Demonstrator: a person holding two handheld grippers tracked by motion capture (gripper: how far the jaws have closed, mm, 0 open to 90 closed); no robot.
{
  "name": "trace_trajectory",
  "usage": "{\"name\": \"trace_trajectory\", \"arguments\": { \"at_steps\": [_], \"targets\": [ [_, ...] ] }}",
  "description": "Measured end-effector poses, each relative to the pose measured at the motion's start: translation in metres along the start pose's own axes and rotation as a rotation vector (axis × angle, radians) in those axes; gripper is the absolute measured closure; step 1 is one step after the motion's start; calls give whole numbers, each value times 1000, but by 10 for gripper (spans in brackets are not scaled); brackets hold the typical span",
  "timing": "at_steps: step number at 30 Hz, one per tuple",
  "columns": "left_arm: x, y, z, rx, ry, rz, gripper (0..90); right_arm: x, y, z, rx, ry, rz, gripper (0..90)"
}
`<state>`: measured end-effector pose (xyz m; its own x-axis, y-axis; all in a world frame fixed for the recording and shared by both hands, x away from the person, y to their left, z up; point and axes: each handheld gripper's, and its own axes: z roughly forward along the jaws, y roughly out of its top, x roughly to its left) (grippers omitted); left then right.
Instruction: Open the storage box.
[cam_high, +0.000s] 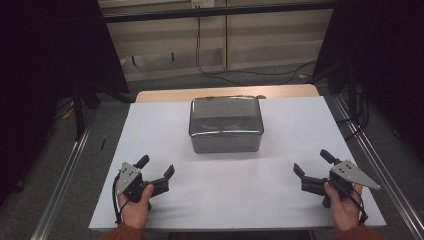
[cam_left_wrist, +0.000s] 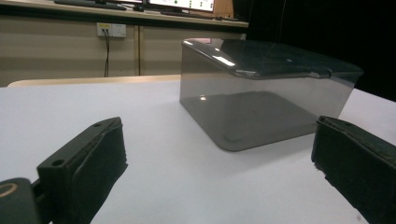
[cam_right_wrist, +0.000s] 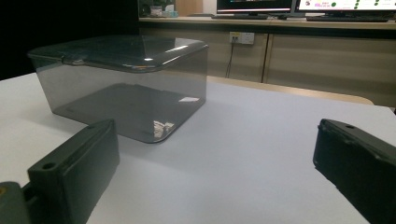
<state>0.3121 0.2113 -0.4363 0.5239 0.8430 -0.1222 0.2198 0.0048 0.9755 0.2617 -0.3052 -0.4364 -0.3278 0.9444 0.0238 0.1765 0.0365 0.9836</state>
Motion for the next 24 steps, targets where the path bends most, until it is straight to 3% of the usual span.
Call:
{"name": "trace_trajectory", "arguments": {
  "at_steps": [7, 14, 24],
  "targets": [
    [0, 1, -3, 1, 2, 10, 28, 13, 1, 8, 9, 33, -35, 0],
    [-2, 0, 0, 5, -5, 13, 28, 21, 7, 18, 0, 85, -28, 0],
    [-3, 1, -3, 22, -3, 30, 28, 40, 13, 38, 17, 108, -50, 0]
  ]
}}
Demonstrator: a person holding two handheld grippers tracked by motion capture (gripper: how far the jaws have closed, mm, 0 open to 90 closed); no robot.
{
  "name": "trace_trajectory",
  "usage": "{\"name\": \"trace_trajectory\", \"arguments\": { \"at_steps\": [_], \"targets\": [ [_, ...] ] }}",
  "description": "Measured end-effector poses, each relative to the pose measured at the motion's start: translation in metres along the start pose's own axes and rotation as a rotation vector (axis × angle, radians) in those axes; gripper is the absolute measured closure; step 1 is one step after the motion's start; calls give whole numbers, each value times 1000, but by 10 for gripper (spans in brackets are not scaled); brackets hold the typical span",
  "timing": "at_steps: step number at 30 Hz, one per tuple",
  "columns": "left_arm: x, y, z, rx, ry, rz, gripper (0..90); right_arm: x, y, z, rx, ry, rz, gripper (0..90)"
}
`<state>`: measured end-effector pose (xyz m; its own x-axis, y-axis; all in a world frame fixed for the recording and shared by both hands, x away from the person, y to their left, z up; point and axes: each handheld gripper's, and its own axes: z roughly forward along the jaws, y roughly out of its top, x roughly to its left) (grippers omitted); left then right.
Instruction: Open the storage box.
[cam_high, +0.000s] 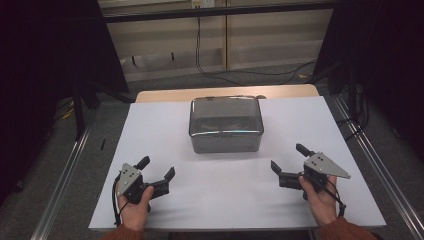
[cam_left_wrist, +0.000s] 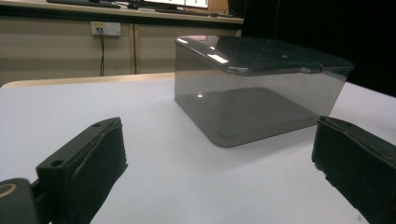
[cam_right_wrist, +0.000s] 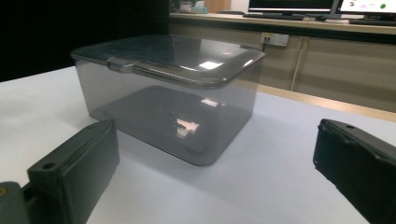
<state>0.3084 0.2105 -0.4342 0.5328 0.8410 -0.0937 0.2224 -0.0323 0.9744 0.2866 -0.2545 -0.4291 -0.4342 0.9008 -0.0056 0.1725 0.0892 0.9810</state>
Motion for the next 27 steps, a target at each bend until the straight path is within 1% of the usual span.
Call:
{"name": "trace_trajectory", "arguments": {
  "at_steps": [1, 2, 4, 6, 7, 9, 10, 11, 12, 16, 17, 18, 22, 24, 25, 27],
  "targets": [
    [1, 0, 0, 4, -2, -3, 28, 1, 1, 3, -1, 9, -2, 0],
    [2, 0, 0, 3, -1, -15, 28, 2, 1, 5, -1, 15, -4, 0],
    [3, 0, 0, 7, 0, -11, 27, 4, 3, 8, -4, 23, -4, 0],
    [3, 1, -1, -2, -5, -10, 27, 5, 5, 11, -14, 31, -1, 0],
    [2, 2, -2, -10, -10, -14, 28, 6, 7, 13, -16, 33, 4, 0],
    [1, 3, -3, -17, -14, -7, 28, 7, 10, 17, -15, 35, 28, 0],
    [1, 3, -3, -18, -14, -3, 28, 10, 12, 22, -10, 24, 1, 0],
    [1, 3, -3, -20, -16, -8, 28, 10, 12, 22, -10, 24, 1, 0],
    [1, 3, -2, -17, -17, -13, 28, 11, 14, 24, -18, 27, -16, 0],
    [2, 2, 1, -4, -20, -8, 28, 16, 21, 34, -25, 52, -43, 0],
    [2, 2, 1, -2, -21, -7, 28, 19, 25, 40, -37, 64, -51, 0],
    [2, 2, 1, 1, -20, -2, 28, 19, 25, 40, -37, 64, -51, 0],
    [2, 2, 3, 10, -19, 0, 28, 27, 34, 51, -48, 98, -88, 0],
    [2, 2, 2, 3, -15, 0, 29, 30, 39, 57, -57, 106, -102, 9],
    [2, 3, 1, -1, -12, 9, 29, 31, 41, 60, -59, 108, -107, 9],
    [1, 3, 1, -7, -14, 11, 30, 34, 45, 66, -68, 120, -117, 8]
  ]
}}
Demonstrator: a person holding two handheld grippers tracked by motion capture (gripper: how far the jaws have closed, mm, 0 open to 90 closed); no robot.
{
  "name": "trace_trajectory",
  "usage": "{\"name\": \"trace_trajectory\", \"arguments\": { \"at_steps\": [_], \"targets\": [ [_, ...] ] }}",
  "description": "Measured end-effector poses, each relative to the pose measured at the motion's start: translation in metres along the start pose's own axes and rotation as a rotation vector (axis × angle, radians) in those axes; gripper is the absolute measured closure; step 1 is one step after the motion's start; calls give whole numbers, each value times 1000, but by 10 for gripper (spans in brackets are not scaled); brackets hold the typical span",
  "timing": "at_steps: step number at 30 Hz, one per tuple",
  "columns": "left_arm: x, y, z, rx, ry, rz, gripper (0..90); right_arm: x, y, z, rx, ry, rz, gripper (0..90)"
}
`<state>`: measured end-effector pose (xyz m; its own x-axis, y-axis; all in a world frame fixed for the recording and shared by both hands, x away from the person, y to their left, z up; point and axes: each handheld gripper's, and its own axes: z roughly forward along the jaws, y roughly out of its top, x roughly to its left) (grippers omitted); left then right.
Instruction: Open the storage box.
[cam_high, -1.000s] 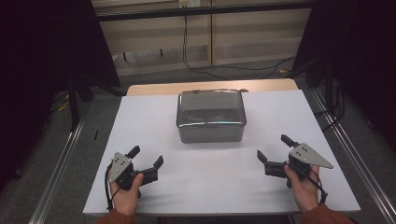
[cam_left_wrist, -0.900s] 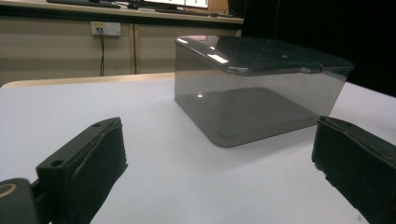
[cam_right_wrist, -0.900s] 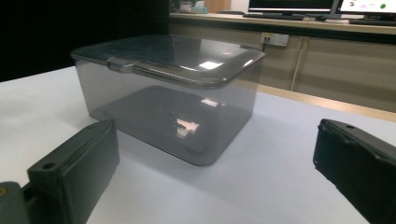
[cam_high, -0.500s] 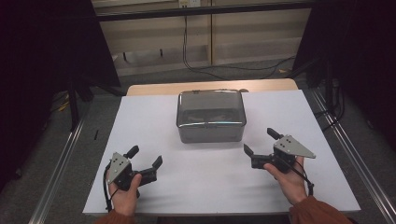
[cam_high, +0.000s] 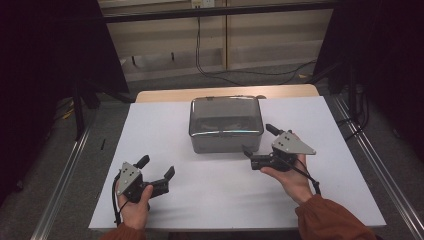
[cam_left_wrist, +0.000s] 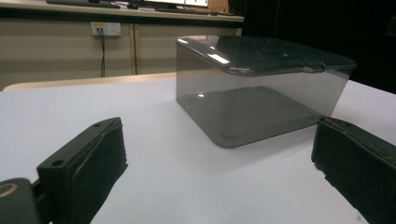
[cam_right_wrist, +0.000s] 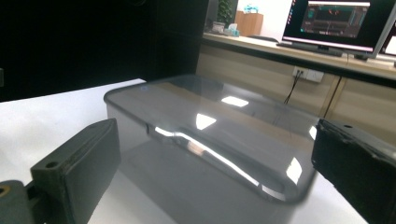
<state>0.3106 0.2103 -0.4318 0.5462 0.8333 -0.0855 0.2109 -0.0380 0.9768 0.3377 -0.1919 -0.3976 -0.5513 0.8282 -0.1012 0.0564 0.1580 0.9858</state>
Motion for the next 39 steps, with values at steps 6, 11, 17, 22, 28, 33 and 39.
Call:
{"name": "trace_trajectory", "arguments": {
  "at_steps": [6, 11, 17, 22, 28, 33, 39],
  "targets": [
    [2, -1, 2, 17, -5, -11, 29, 6, 11, 14, -5, 8, -70, 22],
    [3, -2, 3, 32, -6, -16, 18, 12, 19, 28, -3, 25, -150, 42],
    [5, -2, 3, 30, 2, -19, 18, 21, 19, 36, 11, 1, -257, 65],
    [7, -2, 2, 32, 7, -20, 18, 27, 11, 41, 47, -6, -390, 114],
    [8, -2, 2, 32, 11, -23, 18, 30, 6, 46, 65, 2, -546, 176],
    [7, -2, 2, 31, 9, -25, 18, 36, 4, 50, 83, -16, -703, 201],
    [7, -3, 2, 35, -4, -25, 18, 45, 0, 54, 111, -38, -868, 261]
  ]
}}
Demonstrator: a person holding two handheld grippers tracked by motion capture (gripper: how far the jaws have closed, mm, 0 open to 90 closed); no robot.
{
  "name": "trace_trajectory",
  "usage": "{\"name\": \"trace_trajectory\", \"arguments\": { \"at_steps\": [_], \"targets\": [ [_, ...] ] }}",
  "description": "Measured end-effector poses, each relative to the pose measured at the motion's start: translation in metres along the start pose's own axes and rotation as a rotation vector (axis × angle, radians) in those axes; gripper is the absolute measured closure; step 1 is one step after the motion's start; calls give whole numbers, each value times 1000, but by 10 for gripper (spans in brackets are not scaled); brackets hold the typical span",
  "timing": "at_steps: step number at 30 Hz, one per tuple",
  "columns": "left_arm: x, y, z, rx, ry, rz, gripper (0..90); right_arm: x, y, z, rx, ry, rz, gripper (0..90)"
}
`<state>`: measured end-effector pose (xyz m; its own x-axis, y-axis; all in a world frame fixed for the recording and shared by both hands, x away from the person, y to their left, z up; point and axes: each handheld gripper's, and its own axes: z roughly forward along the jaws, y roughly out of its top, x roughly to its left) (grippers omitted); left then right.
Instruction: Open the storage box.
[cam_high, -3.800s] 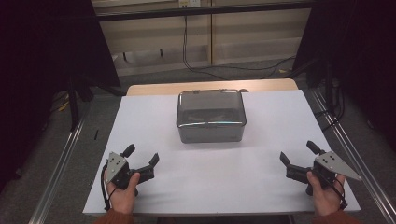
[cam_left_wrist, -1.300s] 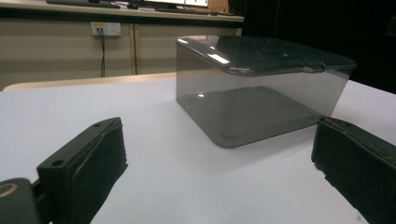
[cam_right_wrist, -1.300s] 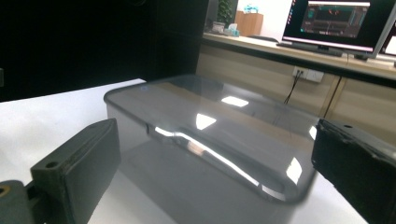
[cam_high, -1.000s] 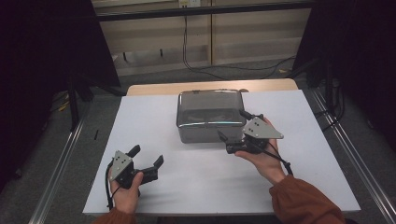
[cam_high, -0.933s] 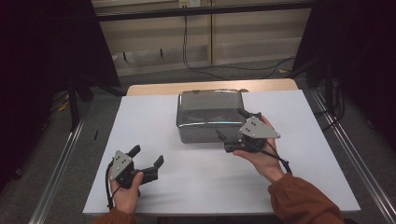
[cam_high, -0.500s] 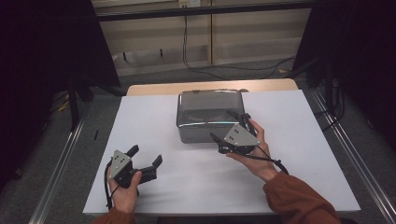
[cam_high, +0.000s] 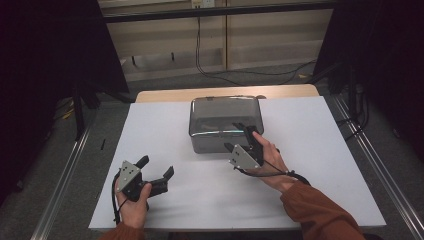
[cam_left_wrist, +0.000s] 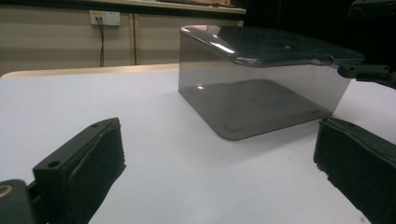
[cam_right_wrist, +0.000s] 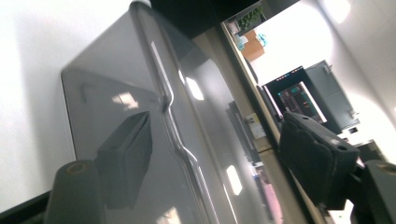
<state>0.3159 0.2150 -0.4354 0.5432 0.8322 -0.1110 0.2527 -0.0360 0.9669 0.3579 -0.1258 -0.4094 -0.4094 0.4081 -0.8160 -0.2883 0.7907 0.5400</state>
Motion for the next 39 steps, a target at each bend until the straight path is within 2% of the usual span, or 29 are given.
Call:
{"name": "trace_trajectory", "arguments": {
  "at_steps": [4, 16, 20, 24, 27, 29, 36, 39],
  "targets": [
    [0, 0, 0, 0, 5, 2, 18, 7, 3, 1, 28, -15, -128, 322],
    [2, 2, 1, 7, -1, 4, 33, 17, 4, 4, 97, -41, -299, 529],
    [2, 3, 3, 6, 13, 14, 36, 19, 4, 6, 106, -41, -322, 582],
    [3, 4, 5, 14, 5, 34, 49, 21, 4, 7, 114, -35, -339, 634],
    [3, 5, 8, 25, -11, 33, 61, 23, 4, 8, 116, -27, -351, 691],
    [3, 5, 10, 28, 1, 44, 61, 25, 4, 8, 118, -16, -358, 723],
    [3, 10, 14, 42, -39, 54, 91, 25, 6, 9, 105, -17, -369, 777],
    [2, 11, 16, 46, -70, 50, 91, 25, 5, 9, 104, -19, -374, 779]
  ]
}}
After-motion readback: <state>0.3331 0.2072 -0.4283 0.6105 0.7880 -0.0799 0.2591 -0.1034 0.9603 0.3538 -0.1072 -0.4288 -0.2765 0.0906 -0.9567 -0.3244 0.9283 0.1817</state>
